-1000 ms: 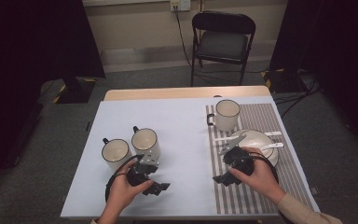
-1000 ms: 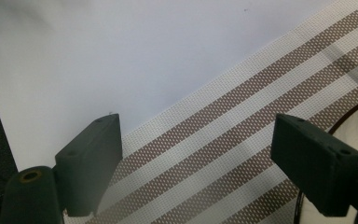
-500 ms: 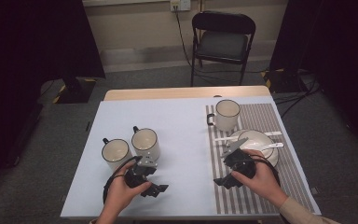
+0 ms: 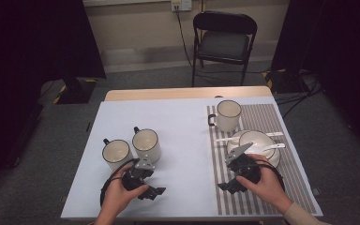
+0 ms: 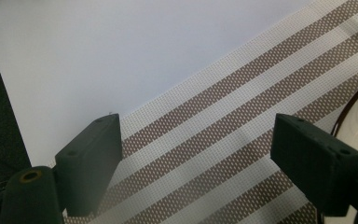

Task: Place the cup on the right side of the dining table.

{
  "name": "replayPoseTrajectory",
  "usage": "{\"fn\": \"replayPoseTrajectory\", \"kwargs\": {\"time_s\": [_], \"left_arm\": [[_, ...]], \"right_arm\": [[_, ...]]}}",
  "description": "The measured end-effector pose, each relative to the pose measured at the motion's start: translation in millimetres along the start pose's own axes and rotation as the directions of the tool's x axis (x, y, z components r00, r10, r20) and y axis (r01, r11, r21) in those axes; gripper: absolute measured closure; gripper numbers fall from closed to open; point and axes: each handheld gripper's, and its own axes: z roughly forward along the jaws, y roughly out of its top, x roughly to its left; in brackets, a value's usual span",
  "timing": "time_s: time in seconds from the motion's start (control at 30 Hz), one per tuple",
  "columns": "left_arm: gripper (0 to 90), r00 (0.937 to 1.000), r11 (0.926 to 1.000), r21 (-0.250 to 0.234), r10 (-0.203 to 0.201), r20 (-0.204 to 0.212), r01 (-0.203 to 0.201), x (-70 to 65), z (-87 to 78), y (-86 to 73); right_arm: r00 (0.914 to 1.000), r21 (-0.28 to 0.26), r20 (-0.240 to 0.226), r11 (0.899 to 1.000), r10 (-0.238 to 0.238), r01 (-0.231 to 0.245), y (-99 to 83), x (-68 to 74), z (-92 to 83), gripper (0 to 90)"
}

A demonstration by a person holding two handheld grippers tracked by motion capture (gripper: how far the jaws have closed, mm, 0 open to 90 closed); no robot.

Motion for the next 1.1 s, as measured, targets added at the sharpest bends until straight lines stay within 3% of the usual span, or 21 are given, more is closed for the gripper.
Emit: {"fn": "replayPoseTrajectory", "kwargs": {"time_s": [1.1], "left_arm": [[18.8,1.0000,0.9999,-0.016,-0.001,-0.004,0.001,8.8,-13.4,-14.1]], "right_arm": [[0.9996,-0.002,0.005,1.000,0.026,-0.026,-21.3,-0.8,-5.8,15.8]]}}
